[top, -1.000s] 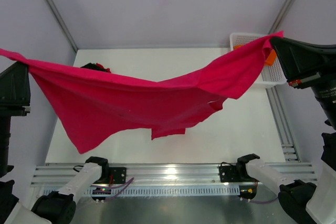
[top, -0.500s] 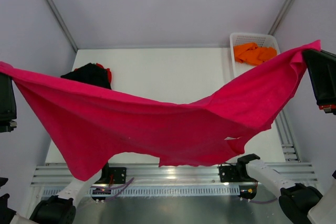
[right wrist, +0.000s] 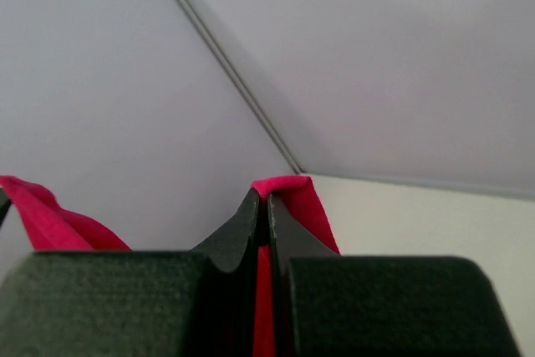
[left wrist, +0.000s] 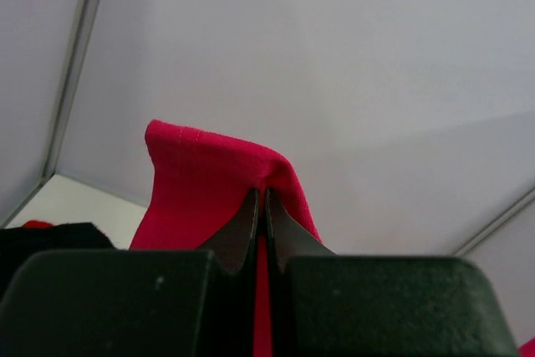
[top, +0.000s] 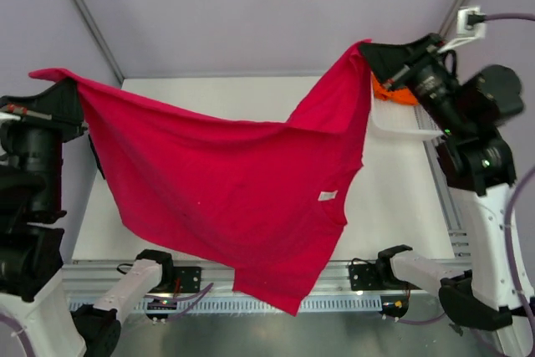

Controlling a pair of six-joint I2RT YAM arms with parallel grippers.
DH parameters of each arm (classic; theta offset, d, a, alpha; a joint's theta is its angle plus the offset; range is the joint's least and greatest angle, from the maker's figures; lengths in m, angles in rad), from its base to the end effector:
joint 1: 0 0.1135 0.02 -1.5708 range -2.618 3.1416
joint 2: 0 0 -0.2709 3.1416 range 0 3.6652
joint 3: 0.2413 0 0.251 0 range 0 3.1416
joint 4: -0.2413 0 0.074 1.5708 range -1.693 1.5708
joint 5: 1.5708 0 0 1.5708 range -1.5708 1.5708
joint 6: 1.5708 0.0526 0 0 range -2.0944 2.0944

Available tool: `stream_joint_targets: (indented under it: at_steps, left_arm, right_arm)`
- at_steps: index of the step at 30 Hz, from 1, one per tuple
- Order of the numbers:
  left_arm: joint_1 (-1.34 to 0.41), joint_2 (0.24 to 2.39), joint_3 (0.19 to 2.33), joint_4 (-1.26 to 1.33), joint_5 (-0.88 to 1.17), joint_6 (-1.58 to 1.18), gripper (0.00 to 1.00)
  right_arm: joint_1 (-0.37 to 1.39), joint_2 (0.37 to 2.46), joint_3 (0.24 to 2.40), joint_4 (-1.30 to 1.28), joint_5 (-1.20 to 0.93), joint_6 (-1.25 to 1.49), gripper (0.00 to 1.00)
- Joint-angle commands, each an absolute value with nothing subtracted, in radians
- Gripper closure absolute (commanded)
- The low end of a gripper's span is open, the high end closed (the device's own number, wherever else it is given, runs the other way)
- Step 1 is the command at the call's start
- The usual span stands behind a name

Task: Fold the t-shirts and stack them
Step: Flatten out the tshirt

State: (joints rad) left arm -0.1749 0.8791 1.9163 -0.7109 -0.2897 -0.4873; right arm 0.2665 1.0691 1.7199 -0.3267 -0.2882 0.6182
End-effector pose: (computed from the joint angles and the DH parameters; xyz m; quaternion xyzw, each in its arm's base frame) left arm 0.0394 0.0083 0.6024 -0.2056 0.5515 -0.1818 0.7877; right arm 0.1555 0.0579 0.5860 -0.0137 0.5892 0.4197 0.6903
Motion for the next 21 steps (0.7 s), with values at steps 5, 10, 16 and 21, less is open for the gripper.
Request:
stream_joint_targets:
  at_steps: [5, 10, 16, 21]
  left_arm:
    - [-0.173, 0.954, 1.842, -0.649, -0.374, -0.419, 1.00]
    - [-0.173, 0.965, 1.821, -0.653, -0.385, -0.405, 1.00]
    - [-0.173, 0.974, 1.819, -0.650, -0.383, -0.410, 1.00]
    - [-0.173, 0.973, 1.810, -0.652, -0.384, -0.413, 1.00]
  right_arm:
    - [0.267, 1.169, 1.586, -0.262, -0.249, 0.577, 0.97]
    - [0.267, 1.189, 1.539, -0.249, -0.229, 0.566, 0.97]
    - [0.267, 1.198, 1.500, -0.242, -0.224, 0.561, 0.97]
    - [0.268, 1.200, 1.491, -0.250, -0.221, 0.555, 0.97]
